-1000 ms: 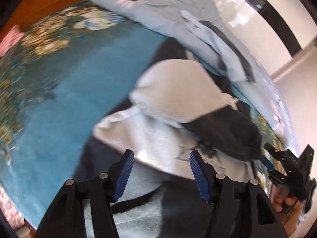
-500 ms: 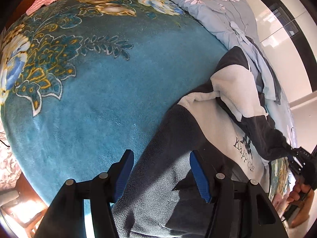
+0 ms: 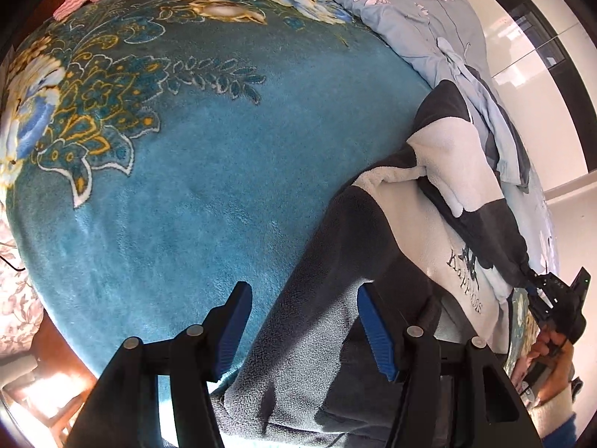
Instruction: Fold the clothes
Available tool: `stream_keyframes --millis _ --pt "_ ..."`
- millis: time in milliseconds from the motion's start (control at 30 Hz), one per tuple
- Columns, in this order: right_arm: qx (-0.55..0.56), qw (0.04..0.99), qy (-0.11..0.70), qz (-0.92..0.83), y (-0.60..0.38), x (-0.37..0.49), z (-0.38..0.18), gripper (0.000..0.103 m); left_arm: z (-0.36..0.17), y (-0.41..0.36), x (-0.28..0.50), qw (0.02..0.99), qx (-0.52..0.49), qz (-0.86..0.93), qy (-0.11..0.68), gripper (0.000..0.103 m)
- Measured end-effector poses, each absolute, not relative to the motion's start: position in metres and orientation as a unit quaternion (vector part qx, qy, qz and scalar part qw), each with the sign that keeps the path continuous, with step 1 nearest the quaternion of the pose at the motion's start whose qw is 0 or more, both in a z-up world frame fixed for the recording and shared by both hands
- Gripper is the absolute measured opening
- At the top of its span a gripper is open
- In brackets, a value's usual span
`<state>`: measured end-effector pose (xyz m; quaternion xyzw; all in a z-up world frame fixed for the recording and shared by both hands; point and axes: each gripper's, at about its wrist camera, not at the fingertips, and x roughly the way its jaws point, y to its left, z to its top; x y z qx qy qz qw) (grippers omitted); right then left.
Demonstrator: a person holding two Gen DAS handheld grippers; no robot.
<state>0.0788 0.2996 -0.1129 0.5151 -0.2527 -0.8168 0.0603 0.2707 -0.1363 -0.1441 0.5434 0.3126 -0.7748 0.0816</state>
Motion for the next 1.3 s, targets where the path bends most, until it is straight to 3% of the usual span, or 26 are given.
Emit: stream_keyframes --millis 167,300,533,700,833,933,1100,1200,1267,1300 --pt "0.519 0.044 -0.219 -0.825 0.298 0.088 -0.099 0.037 -0.152 -0.132 0.276 0.038 0.554 -0.779 0.289 0.070" --pt "0.522 0.092 -0.212 -0.821 0.305 0.137 -0.092 0.047 -0.165 -0.131 0.287 -0.001 0.587 -0.767 0.258 0.070" --pt "0.576 0.117 -0.288 -0.756 0.341 0.253 -0.141 0.048 -0.172 -0.147 0.299 -0.071 0.586 -0.739 0.325 0.071" --pt "0.563 0.123 -0.368 -0.730 0.346 0.303 -0.161 0.048 -0.171 -0.136 0.305 -0.099 0.590 -0.732 0.327 0.069" --pt "0.571 0.169 -0.378 -0.709 0.324 0.319 -0.165 0.048 -0.174 -0.131 0.309 -0.111 0.601 -0.727 0.312 0.068" --pt "0.585 0.196 -0.376 -0.692 0.314 0.329 -0.169 0.048 -0.177 -0.138 0.310 -0.103 0.593 -0.720 0.345 0.067" --pt "0.576 0.163 -0.406 -0.691 0.334 0.339 -0.176 0.035 -0.175 -0.130 0.310 -0.083 0.594 -0.731 0.326 0.065" --pt "0.579 0.159 -0.398 -0.693 0.325 0.339 -0.175 0.035 -0.172 -0.126 0.311 -0.062 0.601 -0.739 0.297 0.052" --pt "0.587 0.161 -0.390 -0.691 0.319 0.339 -0.174 0.033 -0.171 -0.127 0.314 -0.047 0.606 -0.742 0.284 0.032" --pt "0.593 0.158 -0.379 -0.693 0.318 0.338 -0.173 0.029 -0.171 -0.128 0.316 -0.044 0.607 -0.741 0.282 0.030"
